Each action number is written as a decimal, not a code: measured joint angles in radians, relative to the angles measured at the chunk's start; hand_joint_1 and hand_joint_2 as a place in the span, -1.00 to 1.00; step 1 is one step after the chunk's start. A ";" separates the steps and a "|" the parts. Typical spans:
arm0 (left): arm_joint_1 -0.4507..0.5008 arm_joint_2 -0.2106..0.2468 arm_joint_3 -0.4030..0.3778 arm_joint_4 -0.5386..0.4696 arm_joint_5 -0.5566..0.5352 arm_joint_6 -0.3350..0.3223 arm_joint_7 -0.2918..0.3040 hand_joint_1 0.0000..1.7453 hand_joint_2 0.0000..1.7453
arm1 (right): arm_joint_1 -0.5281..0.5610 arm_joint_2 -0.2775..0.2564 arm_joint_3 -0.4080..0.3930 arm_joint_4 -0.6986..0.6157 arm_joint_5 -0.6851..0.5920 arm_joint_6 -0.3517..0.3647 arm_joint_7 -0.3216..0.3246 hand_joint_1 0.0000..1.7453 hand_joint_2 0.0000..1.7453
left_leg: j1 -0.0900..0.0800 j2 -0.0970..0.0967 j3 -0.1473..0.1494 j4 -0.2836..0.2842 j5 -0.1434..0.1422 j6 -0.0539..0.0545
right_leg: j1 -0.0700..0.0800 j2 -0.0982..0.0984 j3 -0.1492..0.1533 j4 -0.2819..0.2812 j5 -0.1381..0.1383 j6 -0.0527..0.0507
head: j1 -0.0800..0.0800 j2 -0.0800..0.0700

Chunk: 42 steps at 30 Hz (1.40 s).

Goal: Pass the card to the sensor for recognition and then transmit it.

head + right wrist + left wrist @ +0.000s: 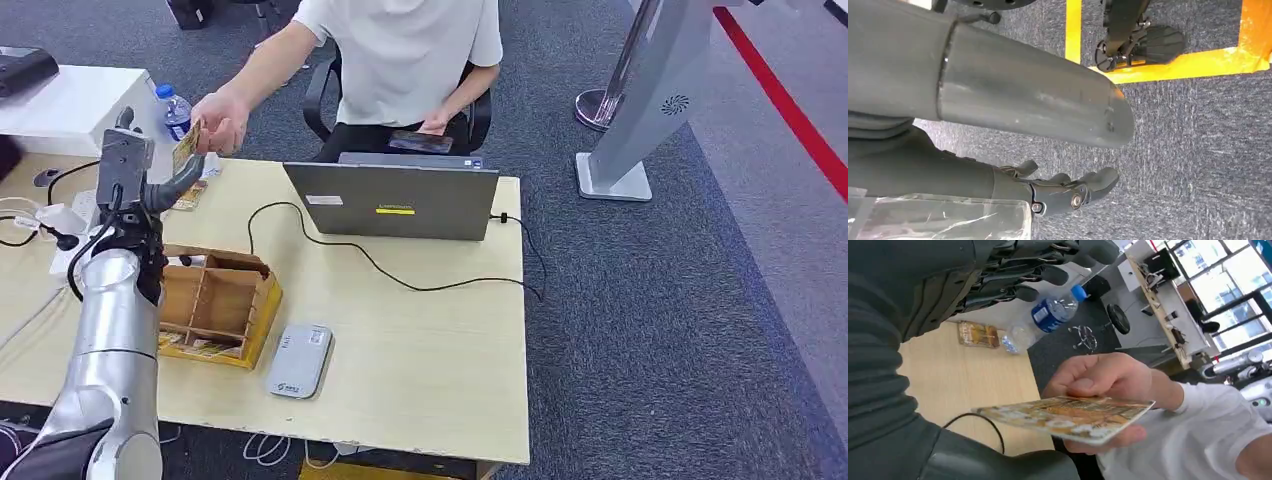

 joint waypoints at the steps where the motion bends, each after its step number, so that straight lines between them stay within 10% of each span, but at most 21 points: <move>1: 0.000 0.000 0.000 0.000 0.000 0.000 0.000 -1.00 1.00 | 0.000 0.000 0.000 0.000 0.000 0.000 0.000 -1.00 -1.00 | 0.000 0.000 0.000 0.000 0.000 0.000 | 0.000 0.000 0.000 0.000 0.000 0.000 | 0.000 0.000; 4: -0.002 0.000 0.000 0.002 -0.004 0.000 0.001 -1.00 1.00 | 0.000 0.000 0.000 0.000 0.001 0.000 0.001 -1.00 -1.00 | 0.000 0.000 0.000 0.000 0.000 0.000 | 0.000 0.000 0.000 0.000 0.000 0.000 | 0.000 0.000; 5: -0.033 0.000 -0.027 0.019 -0.037 0.000 0.013 1.00 1.00 | -0.001 0.000 0.004 0.000 0.010 0.002 0.005 -1.00 -1.00 | 0.000 0.000 0.000 0.000 0.000 0.000 | 0.000 0.000 0.000 0.000 0.000 0.000 | 0.000 0.000; 8: -0.224 0.000 -0.172 0.147 -0.236 0.002 0.087 1.00 1.00 | -0.009 0.000 0.014 0.002 0.053 0.018 0.030 -1.00 -1.00 | 0.000 0.000 0.000 0.000 0.000 0.000 | 0.000 0.000 0.000 0.001 0.000 0.000 | 0.000 0.000; 26: -0.571 0.005 -0.422 0.370 -0.598 0.036 0.218 0.90 1.00 | -0.025 0.010 0.039 0.006 0.176 0.046 0.089 -1.00 -1.00 | 0.000 0.000 -0.001 0.000 0.000 0.000 | 0.000 0.000 0.000 0.001 0.001 -0.001 | 0.000 0.000; 33: -0.528 0.002 -0.462 0.294 -0.521 0.011 0.140 0.90 1.00 | -0.019 0.012 0.039 0.006 0.181 0.040 0.082 -1.00 -1.00 | 0.000 -0.001 -0.001 0.000 0.000 0.000 | 0.000 0.000 0.000 0.001 0.001 -0.001 | 0.000 0.000; 42: -0.137 0.100 -0.592 -0.214 -0.489 0.088 0.114 0.90 1.00 | 0.021 0.015 0.003 0.007 0.162 0.013 0.049 -1.00 -1.00 | 0.000 0.000 -0.001 -0.001 0.000 0.000 | 0.000 0.001 0.000 0.001 -0.001 0.000 | -0.002 0.000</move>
